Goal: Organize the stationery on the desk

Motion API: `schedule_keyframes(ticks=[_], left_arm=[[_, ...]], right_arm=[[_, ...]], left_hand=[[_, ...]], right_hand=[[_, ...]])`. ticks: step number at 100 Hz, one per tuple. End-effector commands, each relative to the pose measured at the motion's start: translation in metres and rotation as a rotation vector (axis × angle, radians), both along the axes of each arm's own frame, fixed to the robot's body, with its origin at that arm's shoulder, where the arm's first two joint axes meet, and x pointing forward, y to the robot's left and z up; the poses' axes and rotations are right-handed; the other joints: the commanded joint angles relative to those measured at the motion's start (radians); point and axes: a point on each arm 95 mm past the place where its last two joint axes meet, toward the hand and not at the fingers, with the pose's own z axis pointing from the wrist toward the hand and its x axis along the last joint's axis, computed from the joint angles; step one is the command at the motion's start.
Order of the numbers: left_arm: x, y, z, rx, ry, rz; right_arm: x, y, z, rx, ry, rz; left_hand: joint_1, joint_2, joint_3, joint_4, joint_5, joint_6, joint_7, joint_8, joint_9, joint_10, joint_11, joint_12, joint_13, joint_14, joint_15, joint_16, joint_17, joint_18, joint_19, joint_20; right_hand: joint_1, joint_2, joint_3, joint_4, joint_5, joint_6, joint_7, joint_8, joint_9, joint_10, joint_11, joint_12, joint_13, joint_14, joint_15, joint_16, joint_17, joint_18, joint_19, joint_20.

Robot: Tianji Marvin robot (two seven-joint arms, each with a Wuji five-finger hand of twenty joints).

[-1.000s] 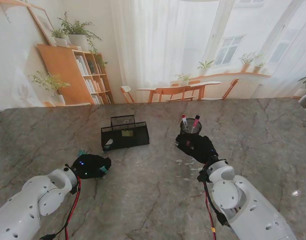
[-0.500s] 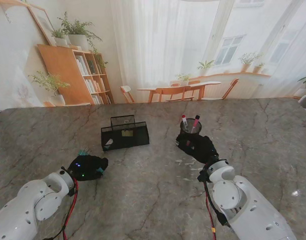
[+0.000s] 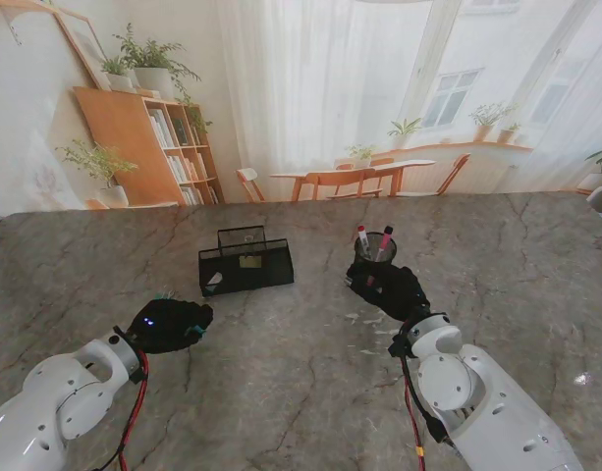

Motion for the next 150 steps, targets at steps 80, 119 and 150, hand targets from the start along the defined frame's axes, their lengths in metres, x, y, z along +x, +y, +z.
schedule_keyframes(ticks=[80,119,150], left_arm=[[0.018,-0.030,0.087,-0.124,-0.202,-0.179],[0.098,-0.047,0.092,-0.140,-0.104,-0.189],[0.155,-0.061,0.097,-0.147,-0.067,-0.169]], right_arm=[[-0.001,0.001,-0.002,0.005,0.010,0.004],[-0.001,0.000,-0.002,-0.001,0.011,-0.001],[-0.001,-0.002,-0.003,-0.013,0.025,-0.006]], left_hand=[[0.091,-0.001,0.089,0.045,-0.025,0.008,0.046,0.008,0.019,-0.043,0.086,0.029,-0.037,-0.049,0.017,0.006,0.026,-0.143,-0.001,0.036],[0.098,0.001,0.077,0.043,-0.025,0.003,0.044,0.002,0.017,-0.044,0.083,0.028,-0.038,-0.047,0.014,0.008,0.026,-0.143,-0.001,0.036],[0.103,0.006,0.067,0.045,-0.031,0.003,0.045,-0.005,0.009,-0.044,0.083,0.028,-0.043,-0.047,0.013,0.009,0.024,-0.145,-0.004,0.036]], right_hand=[[0.004,0.026,-0.027,-0.017,0.019,-0.002,0.005,0.019,0.006,0.006,0.018,0.011,0.002,0.001,-0.001,0.001,-0.016,0.000,0.008,-0.010],[0.003,0.026,-0.027,-0.017,0.018,-0.001,0.004,0.019,0.005,0.006,0.018,0.011,0.002,0.002,-0.002,0.001,-0.016,0.000,0.008,-0.010],[0.003,0.026,-0.027,-0.018,0.018,-0.001,0.004,0.019,0.005,0.006,0.018,0.011,0.002,0.002,-0.002,0.000,-0.016,0.000,0.007,-0.010]])
